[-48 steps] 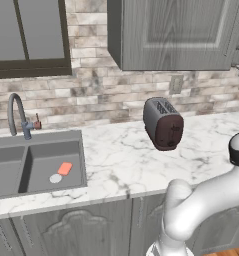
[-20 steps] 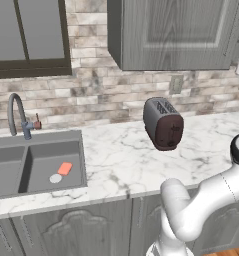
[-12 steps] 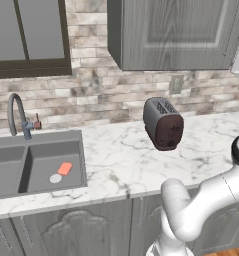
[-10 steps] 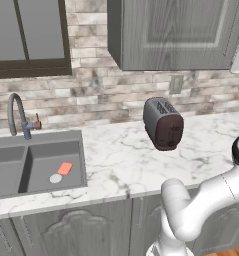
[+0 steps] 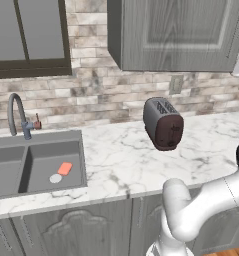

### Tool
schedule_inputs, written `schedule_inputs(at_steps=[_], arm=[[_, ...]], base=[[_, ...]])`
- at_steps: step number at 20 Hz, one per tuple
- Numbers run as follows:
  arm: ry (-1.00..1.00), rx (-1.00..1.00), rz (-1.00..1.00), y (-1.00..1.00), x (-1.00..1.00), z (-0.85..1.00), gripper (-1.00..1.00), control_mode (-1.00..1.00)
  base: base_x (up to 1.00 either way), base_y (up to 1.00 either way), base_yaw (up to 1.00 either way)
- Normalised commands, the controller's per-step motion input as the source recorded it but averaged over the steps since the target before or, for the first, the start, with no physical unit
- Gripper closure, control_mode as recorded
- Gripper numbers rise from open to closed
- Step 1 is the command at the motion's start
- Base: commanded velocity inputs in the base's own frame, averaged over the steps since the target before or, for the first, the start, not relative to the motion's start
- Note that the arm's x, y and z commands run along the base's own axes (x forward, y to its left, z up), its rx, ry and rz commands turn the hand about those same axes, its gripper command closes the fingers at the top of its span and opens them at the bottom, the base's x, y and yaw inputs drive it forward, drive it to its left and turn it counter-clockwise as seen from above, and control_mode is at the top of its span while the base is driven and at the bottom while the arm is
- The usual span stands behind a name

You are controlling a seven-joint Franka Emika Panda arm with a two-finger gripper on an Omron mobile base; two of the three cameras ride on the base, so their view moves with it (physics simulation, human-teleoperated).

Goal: Open the cabinet, pick the kettle from the cabinet, and place it in the sink.

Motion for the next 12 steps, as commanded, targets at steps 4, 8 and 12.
schedule_inputs(at_steps=[4,8,12], arm=[[-0.06,0.00,0.18,0.24,-0.43,0.00,-1.00,-1.00],[-0.08,0.00,0.15,0.30,-0.51,0.01,-1.00,-1.00],[-0.06,-0.04,0.16,0.16,-0.63,0.00,-1.00,-1.00]], base=[[0.00,0.00,0.00],[0.00,0.00,0.00],[0.00,0.00,0.00]])
